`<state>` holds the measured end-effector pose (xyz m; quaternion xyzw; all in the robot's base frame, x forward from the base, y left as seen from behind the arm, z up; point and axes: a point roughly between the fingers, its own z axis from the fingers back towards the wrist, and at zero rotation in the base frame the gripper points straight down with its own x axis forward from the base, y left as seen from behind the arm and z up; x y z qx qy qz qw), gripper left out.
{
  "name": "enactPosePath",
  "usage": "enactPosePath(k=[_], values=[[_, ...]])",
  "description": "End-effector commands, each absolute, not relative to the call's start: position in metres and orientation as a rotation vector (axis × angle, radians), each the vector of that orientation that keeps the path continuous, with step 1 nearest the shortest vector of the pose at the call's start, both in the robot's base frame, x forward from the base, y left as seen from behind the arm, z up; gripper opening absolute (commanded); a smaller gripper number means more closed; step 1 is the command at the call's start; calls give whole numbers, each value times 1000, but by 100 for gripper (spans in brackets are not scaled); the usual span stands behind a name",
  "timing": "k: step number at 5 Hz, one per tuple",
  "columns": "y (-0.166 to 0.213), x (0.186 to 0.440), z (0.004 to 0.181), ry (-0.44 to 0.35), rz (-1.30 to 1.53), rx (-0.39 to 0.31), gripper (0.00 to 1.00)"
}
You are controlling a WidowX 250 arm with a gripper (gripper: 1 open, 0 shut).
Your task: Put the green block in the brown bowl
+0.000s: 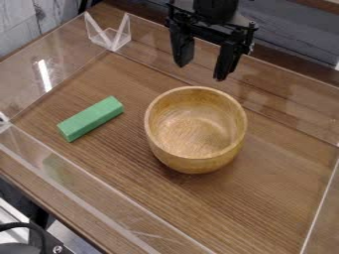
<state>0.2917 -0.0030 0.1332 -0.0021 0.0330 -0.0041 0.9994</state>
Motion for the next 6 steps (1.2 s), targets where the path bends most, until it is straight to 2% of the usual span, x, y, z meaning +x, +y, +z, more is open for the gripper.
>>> enactPosePath(k=[1,4,6], values=[[1,288,128,76,-18,-4,100],[55,251,135,6,-93,12,100],[79,238,128,-13,-117,25,100]])
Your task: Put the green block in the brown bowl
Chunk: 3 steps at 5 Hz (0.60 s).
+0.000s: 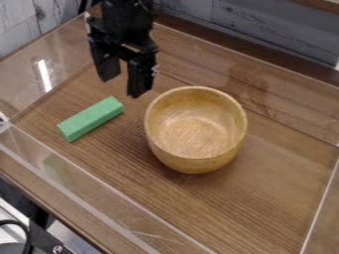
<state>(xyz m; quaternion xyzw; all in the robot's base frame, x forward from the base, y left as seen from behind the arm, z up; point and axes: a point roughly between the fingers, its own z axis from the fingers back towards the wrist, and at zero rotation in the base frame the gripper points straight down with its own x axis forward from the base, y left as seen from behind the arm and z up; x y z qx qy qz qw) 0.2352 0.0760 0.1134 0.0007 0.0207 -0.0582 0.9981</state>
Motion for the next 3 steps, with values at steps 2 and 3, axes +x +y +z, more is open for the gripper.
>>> enactPosePath(k=[2,3], values=[[86,234,117,-1,-120,26,100],[89,232,112,5,-120,28,100]])
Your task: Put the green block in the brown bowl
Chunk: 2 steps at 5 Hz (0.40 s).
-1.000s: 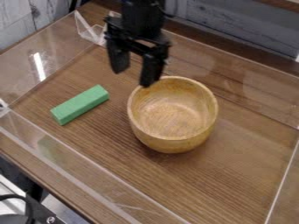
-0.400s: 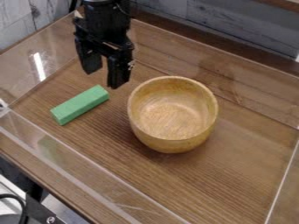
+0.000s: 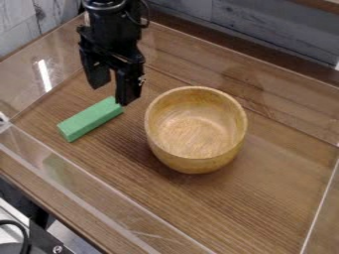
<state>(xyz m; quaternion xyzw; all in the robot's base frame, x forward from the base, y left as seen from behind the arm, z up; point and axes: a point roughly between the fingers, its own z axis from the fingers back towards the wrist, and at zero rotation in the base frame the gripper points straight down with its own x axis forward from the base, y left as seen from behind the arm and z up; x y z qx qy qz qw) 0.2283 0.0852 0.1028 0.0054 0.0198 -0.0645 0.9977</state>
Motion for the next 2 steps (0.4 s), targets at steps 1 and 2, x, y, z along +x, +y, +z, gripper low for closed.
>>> enactPosePath(k=[1,2], values=[[93,230,106,12,-124,29,100],[98,228,99,18,-125,32,100]])
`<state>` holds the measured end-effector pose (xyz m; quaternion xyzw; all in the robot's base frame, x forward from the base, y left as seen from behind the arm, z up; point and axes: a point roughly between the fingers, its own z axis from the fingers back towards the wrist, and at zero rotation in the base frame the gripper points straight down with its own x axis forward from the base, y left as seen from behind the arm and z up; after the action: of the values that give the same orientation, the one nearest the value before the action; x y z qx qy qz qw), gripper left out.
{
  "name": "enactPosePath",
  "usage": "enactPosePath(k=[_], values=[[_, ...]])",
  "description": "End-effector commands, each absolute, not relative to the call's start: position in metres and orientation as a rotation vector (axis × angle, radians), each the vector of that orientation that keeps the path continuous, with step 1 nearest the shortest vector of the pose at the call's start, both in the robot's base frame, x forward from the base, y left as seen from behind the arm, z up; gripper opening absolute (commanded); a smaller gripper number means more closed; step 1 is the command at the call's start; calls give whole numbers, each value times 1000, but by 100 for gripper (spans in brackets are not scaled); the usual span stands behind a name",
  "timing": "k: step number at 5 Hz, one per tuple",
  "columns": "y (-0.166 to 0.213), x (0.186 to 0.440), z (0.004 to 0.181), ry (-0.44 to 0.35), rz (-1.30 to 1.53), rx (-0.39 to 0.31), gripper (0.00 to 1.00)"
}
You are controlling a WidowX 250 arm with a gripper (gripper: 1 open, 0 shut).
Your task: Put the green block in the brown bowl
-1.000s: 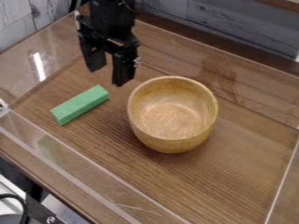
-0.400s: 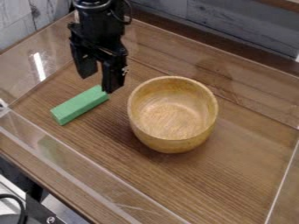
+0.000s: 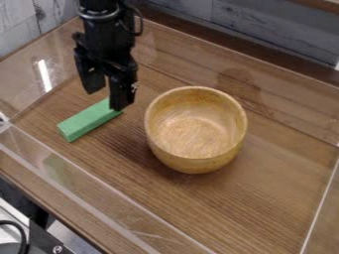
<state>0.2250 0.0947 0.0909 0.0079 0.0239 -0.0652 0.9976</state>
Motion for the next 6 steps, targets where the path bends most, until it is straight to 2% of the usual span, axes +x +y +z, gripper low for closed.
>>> enactPosePath(k=[1,6], values=[[103,226,91,23,-122,36,100],[130,223,46,26,-102,21,100]])
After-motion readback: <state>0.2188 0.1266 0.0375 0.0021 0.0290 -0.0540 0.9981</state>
